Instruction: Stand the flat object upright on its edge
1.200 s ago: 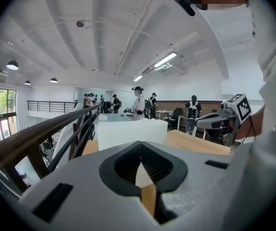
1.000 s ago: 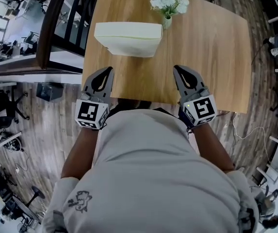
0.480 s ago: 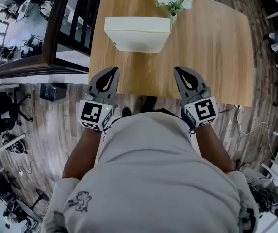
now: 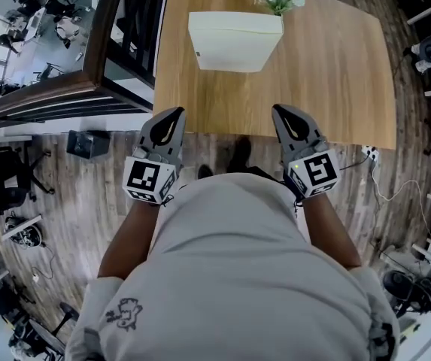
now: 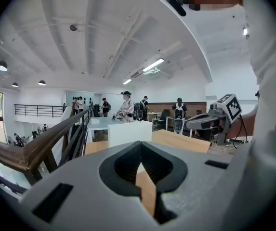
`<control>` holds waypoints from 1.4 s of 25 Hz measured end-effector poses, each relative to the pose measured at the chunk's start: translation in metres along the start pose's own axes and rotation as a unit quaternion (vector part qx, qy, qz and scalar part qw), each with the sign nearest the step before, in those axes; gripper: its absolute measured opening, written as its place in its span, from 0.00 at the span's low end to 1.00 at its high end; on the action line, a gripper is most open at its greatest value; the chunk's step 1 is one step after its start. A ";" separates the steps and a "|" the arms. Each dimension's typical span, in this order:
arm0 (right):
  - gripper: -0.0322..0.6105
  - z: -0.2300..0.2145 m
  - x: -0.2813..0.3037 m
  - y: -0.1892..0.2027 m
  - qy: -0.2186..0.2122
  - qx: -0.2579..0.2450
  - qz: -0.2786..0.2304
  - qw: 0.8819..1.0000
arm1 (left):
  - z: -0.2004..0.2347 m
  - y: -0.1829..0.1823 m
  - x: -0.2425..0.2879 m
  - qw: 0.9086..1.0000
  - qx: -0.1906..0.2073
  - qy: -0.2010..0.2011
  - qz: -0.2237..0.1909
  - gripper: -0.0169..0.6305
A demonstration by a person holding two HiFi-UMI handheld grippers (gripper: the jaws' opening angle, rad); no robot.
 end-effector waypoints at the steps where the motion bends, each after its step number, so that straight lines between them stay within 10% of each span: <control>1: 0.06 0.009 -0.003 0.001 0.002 0.001 -0.001 1.000 | 0.000 0.001 -0.008 1.000 0.001 0.001 -0.003 0.04; 15: 0.06 0.106 -0.052 0.004 0.012 0.014 -0.004 1.000 | -0.011 0.024 -0.084 0.998 -0.046 0.027 -0.014 0.04; 35: 0.06 0.051 -0.181 0.018 -0.030 -0.034 -0.025 0.999 | -0.146 0.005 -0.083 0.999 0.004 -0.031 -0.035 0.04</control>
Point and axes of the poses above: the fingertips, and each gripper's own axes: x forward along the fingers, z to its left, y out of its underside, the point moved 1 cm from there along -x, backward along the fingers, and after that the axes turned 5 degrees about y, right-handed, at the moved point
